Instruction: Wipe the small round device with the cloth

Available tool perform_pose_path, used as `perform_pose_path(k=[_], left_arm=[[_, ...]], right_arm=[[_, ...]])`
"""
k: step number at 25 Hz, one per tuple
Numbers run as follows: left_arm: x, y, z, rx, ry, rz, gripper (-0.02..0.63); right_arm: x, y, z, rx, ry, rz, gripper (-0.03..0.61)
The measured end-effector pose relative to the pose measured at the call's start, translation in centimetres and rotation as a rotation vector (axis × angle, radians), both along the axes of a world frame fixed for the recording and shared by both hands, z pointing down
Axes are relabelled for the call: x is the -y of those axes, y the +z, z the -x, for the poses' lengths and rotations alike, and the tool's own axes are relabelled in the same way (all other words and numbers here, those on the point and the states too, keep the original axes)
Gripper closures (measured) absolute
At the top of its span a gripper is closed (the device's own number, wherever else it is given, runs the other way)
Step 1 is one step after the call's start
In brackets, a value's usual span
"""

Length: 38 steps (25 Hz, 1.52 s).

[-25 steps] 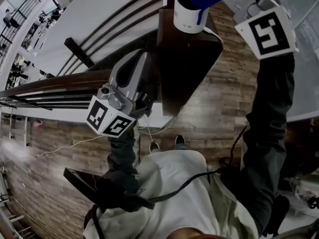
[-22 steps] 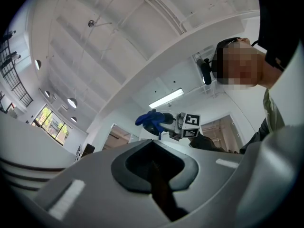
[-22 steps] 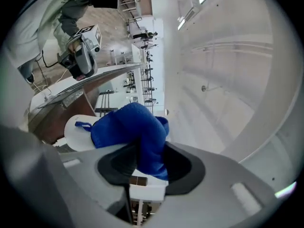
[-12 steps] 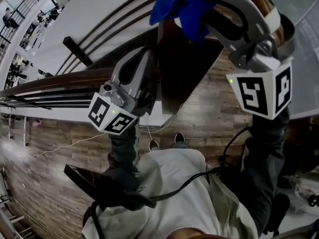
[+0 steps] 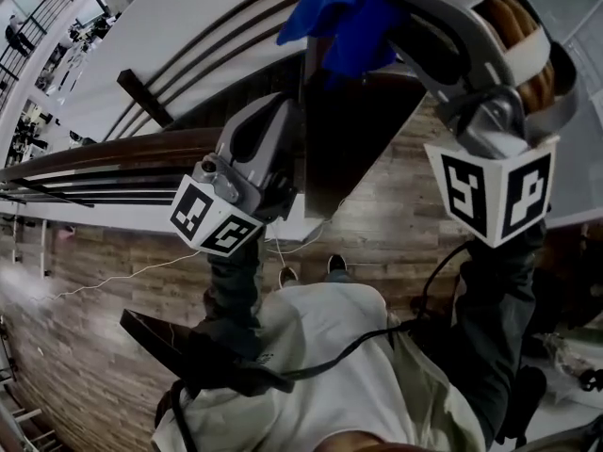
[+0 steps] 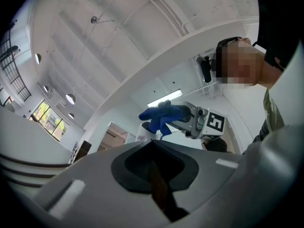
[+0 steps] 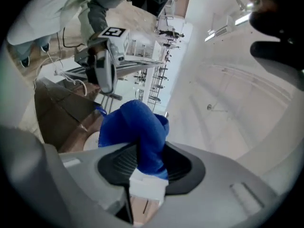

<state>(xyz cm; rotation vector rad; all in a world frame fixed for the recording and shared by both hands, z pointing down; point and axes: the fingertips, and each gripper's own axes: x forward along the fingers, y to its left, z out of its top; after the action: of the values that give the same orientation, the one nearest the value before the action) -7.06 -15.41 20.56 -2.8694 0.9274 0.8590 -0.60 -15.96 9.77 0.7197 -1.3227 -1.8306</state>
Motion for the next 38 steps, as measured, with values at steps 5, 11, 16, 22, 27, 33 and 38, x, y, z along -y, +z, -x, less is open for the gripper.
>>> perform_pose_path(k=[5, 11, 16, 22, 27, 33, 38], left_arm=[[0.1, -0.1, 0.5, 0.019, -0.038, -0.015, 0.612], [0.4, -2.1, 1.8, 0.033, -0.085, -0.065, 0.612], [1.1, -3.0, 1.9, 0.067, -0.095, -0.096, 0.612], [1.6, -3.3, 1.2, 0.077, -0.085, -0.098, 0.612], [1.4, -2.4, 1.5, 0.045, -0.054, -0.072, 0.612], [1.3, -1.8, 2.2, 0.040, -0.054, -0.062, 0.612], [2.0, -1.3, 3.4, 0.033, -0.083, -0.050, 0.612]], right_arm=[[2.8, 0.0, 0.4, 0.008, 0.080, 0.027, 0.428], [2.8, 4.7, 1.4, -0.020, 0.106, 0.092, 0.428], [2.4, 8.4, 1.6, -0.047, 0.115, 0.208, 0.430], [1.9, 1.9, -0.2, 0.123, 0.075, 0.096, 0.430], [4.5, -2.6, 0.2, 0.113, 0.183, 0.019, 0.430], [6.5, 1.2, 2.4, 0.067, 0.174, 0.141, 0.430], [7.9, 5.2, 3.5, -0.041, 0.213, 0.208, 0.429]])
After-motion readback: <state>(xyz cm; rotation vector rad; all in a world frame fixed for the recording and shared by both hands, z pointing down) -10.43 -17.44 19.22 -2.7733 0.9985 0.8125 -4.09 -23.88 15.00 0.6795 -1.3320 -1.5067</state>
